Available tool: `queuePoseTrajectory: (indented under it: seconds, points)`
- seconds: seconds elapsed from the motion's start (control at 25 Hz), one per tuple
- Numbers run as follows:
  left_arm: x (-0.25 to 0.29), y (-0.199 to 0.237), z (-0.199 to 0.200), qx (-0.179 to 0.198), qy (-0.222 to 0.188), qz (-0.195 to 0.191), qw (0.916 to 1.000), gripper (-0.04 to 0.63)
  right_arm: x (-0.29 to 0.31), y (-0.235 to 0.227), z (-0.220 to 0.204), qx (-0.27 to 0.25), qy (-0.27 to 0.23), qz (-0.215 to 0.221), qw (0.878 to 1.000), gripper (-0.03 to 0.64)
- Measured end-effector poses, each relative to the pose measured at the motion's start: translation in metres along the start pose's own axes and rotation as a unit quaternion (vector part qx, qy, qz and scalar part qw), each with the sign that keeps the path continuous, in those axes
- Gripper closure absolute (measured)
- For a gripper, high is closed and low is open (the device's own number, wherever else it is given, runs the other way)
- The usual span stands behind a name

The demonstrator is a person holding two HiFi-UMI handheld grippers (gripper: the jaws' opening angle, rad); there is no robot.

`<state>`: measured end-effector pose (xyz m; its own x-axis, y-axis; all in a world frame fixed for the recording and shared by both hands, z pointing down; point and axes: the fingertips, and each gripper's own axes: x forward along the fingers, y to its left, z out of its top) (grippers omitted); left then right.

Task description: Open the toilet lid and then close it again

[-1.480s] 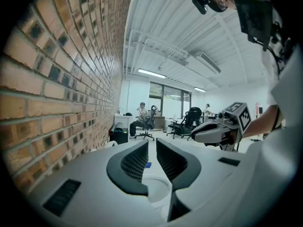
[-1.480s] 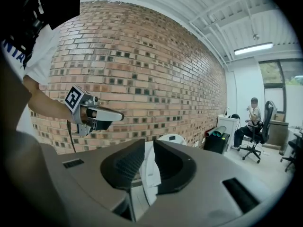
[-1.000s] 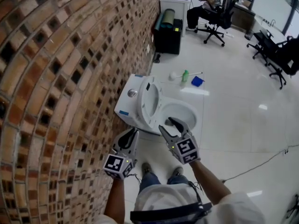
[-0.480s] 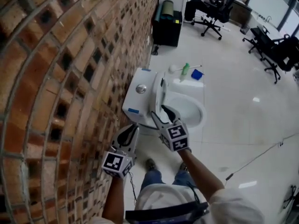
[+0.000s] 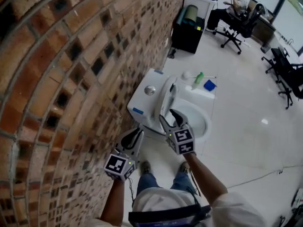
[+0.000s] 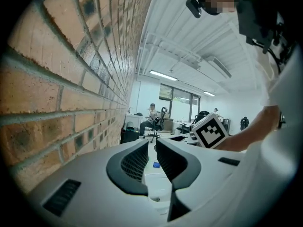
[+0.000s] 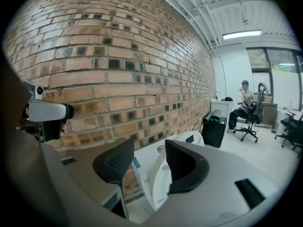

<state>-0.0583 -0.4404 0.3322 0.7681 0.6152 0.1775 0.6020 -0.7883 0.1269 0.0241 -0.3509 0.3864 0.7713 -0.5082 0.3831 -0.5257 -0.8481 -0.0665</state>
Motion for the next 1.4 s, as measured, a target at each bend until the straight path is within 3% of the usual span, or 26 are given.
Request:
queuePoseTrajectory:
  seconds: [0.24,0.44,0.56,0.68,0.8,0.92,1.08,1.4]
  points:
    - [0.038,-0.041,-0.005,-0.023,-0.019,0.053,0.9982,0.551,-0.002,-0.049,-0.017,0.003,0.010,0.028,1.000,0.417]
    - [0.057,-0.062,-0.014,-0.021,-0.014,0.062,0.9977,0.551,0.033,-0.069,-0.034,0.025,0.039,0.039,0.998,0.417]
    - [0.058,-0.055,-0.023,-0.013,0.000,0.064,0.9979,0.551,0.066,-0.074,-0.038,0.073,0.048,0.031,0.996,0.417]
    - [0.054,-0.036,-0.026,-0.005,0.005,0.070,0.9975,0.551,0.102,-0.078,-0.042,0.139,0.059,0.005,0.988,0.376]
    - [0.050,-0.020,-0.028,-0.012,0.007,0.074,0.9971,0.551,0.129,-0.079,-0.047,0.168,0.075,-0.029,0.983,0.356]
    - [0.044,-0.008,-0.031,-0.007,0.009,0.077,0.9970,0.551,0.144,-0.074,-0.047,0.170,0.087,-0.066,0.979,0.356]
    - [0.039,-0.007,-0.035,-0.017,0.020,0.074,0.9969,0.551,0.149,-0.076,-0.048,0.128,0.120,-0.114,0.978,0.378]
    - [0.047,-0.023,-0.034,-0.013,0.032,0.055,0.9979,0.551,0.103,-0.099,-0.055,0.138,0.088,-0.092,0.982,0.430]
